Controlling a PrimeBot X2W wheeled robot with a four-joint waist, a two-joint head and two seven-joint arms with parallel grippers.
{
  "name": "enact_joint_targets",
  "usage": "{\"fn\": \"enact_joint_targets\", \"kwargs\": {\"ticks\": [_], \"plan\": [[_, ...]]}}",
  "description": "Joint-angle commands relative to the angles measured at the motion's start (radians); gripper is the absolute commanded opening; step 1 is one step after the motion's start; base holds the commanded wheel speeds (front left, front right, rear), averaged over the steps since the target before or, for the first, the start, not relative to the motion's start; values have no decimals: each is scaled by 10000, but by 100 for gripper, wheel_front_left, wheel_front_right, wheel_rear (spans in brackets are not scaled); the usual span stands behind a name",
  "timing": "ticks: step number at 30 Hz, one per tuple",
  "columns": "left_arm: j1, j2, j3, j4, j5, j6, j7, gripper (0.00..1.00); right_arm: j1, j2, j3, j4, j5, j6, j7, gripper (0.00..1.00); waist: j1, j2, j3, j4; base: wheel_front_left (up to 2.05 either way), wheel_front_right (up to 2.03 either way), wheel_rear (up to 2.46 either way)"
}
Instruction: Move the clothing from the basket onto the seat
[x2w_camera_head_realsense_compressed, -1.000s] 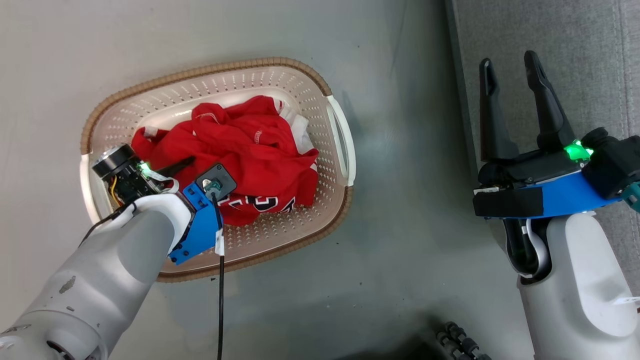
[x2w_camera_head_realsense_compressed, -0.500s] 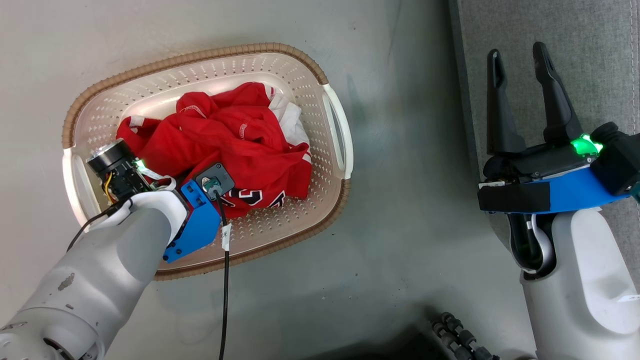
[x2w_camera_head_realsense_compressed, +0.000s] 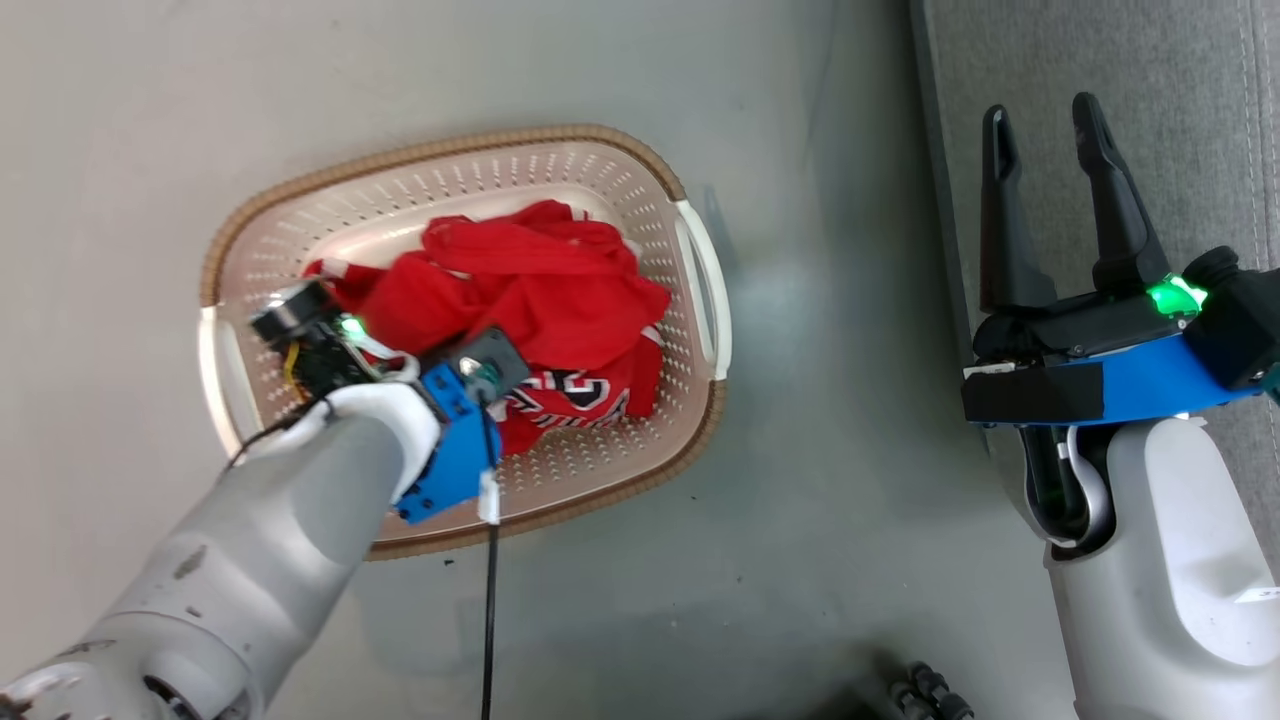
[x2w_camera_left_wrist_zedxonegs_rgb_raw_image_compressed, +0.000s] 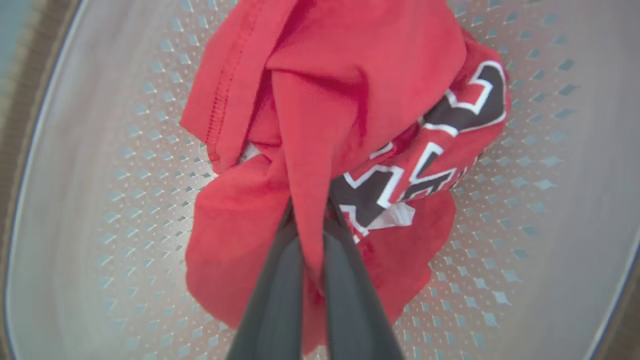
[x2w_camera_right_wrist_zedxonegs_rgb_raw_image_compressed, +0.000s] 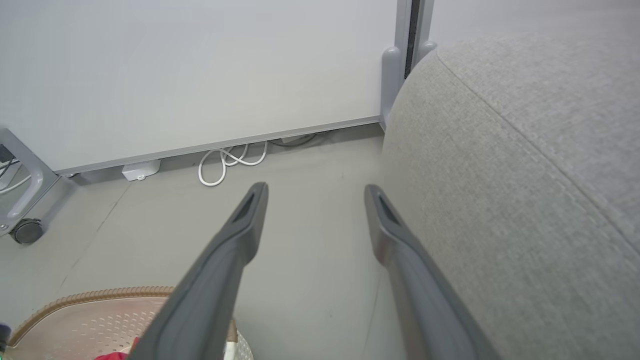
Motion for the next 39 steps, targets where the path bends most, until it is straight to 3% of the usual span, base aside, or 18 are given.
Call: {"fn": "enact_joint_targets", "kwargs": {"ticks": [1,20,27,39], "plan": [[58,2,-33,-40,108,-2,-63,0,16,-40,-7,41,-55,4,-3,100,0,0,-185,146,0,0,0],[338,-1072,-32,-681,-1121,-2,-1737,0,826,-38,-291,514,-555,5,-3,100,0,0,-2425,1109,0,0,0],[307,-1023,271,-1621,-1631,-3,-1840,0,1330,-40,-425,750,-659,5,-3,100,0,0,-3419,1397,0,0,0],[858,-636,1926,-3787,-925,237,-1843,0,2105,-38,-458,1024,-526,5,-3,100,0,0,-4851,1564,0,0,0]]}}
